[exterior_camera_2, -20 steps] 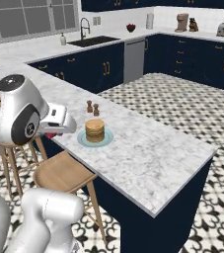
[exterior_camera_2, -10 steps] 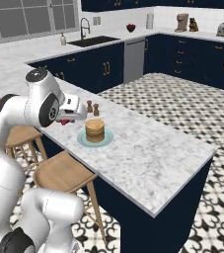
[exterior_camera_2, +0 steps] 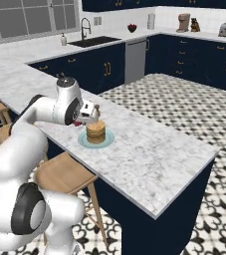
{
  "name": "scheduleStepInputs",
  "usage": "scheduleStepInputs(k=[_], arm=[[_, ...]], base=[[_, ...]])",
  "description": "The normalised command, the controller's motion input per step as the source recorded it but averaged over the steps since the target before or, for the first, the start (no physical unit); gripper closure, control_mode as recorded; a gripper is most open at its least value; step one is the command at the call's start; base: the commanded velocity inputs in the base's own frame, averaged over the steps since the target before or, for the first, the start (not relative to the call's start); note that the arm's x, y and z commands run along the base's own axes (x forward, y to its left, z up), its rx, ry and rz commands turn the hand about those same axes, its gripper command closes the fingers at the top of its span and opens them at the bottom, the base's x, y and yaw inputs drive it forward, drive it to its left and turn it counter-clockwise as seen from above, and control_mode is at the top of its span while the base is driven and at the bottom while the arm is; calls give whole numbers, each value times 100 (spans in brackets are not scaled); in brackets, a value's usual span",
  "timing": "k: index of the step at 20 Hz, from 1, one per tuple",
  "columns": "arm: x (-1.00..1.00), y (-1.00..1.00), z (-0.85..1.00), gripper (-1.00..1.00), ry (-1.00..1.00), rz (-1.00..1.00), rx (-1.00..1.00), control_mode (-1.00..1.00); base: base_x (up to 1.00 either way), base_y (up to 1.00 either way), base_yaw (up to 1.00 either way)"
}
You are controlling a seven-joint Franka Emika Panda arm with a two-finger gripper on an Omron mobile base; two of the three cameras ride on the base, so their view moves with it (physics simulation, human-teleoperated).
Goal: Take the strawberry from the fridge and place it on top of the pancake, located on the dining counter.
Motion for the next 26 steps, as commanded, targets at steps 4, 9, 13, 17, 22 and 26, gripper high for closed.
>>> scheduleStepInputs(k=[4,9,13,17,22,26], arm=[[100,-3,24,100,19,0,0,-100],[94,0,-47,100,2,0,-3,-100],[82,-1,-61,100,-1,0,-6,-100],[84,0,-46,100,1,0,-4,-100],[48,0,-37,100,0,0,0,-100],[19,0,-58,100,-3,0,0,-100]], base=[[0,0,0],[0,0,0],[0,0,0],[0,0,0],[0,0,0],[0,0,0]])
